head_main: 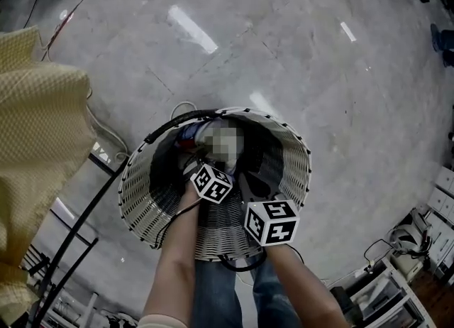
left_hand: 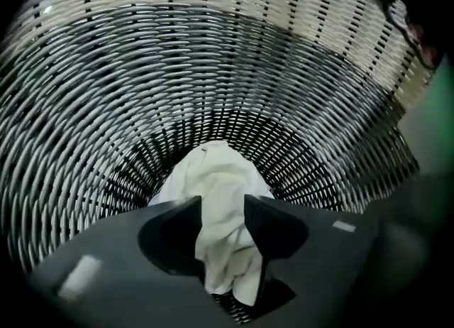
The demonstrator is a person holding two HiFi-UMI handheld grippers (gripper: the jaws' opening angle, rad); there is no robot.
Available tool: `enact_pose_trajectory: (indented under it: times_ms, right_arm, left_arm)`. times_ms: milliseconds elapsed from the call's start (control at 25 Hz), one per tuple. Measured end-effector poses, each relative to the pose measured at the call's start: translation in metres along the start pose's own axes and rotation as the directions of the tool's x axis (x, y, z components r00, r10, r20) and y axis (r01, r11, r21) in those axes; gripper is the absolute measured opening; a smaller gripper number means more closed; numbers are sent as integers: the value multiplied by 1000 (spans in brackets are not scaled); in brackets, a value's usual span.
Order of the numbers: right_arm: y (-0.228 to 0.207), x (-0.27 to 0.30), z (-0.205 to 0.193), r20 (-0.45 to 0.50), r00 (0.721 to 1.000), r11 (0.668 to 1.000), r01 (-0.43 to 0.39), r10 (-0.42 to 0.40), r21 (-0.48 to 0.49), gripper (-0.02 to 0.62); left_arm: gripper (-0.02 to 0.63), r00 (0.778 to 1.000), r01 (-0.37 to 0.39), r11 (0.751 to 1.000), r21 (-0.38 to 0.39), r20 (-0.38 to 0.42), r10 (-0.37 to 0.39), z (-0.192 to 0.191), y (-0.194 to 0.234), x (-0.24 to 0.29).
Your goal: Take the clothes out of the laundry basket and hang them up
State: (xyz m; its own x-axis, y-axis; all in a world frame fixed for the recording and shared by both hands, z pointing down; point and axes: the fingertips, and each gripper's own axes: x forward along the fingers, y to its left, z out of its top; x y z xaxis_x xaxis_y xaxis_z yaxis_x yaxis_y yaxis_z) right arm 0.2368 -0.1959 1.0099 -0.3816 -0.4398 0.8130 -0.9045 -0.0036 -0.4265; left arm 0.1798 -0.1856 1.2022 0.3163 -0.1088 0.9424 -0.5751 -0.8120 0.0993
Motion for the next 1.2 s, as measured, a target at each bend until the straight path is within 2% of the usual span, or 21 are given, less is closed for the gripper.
enact_pose_trajectory:
  times_ms: [80, 160, 240, 360, 600, 920, 1040, 1200]
  right_arm:
    - [-1, 0, 0, 11, 1000, 1000, -5, 4, 25, 2]
    - [-2, 0, 1, 13, 1000, 999, -5, 5, 32, 2]
    - [-3, 2, 1, 6, 1000, 1000, -1, 1, 18, 2]
    - [-6, 1, 1, -20, 999, 999, 27, -28, -35, 2]
    - [6, -26, 14, -50, 998, 991, 31, -38, -131, 2]
    - [34, -87, 31, -72, 997, 965, -4, -15, -263, 2]
    - [56, -110, 39, -76, 997, 948, -48, 25, -316, 2]
    - [89, -143, 48, -99, 992, 897, -111, 75, -429, 44]
  left_arm:
    - [136, 1000, -17, 1000, 24, -14, 17, -4, 3, 4]
    - [22, 999, -22, 999, 36, -41, 23, -9, 6, 3]
    - [18, 998, -1, 1000, 29, -57, 2, -11, 5, -1]
    - [15, 999, 33, 998, -55, -38, -35, -7, -3, -21]
    - [15, 996, 56, 979, -198, 79, -41, 19, -21, -101]
    - [15, 972, 27, 924, -381, 226, 65, 60, -17, -238]
    - [14, 951, 14, 897, -441, 282, 124, 78, -9, -297]
    - [14, 913, 1, 846, -533, 347, 217, 96, 2, -378]
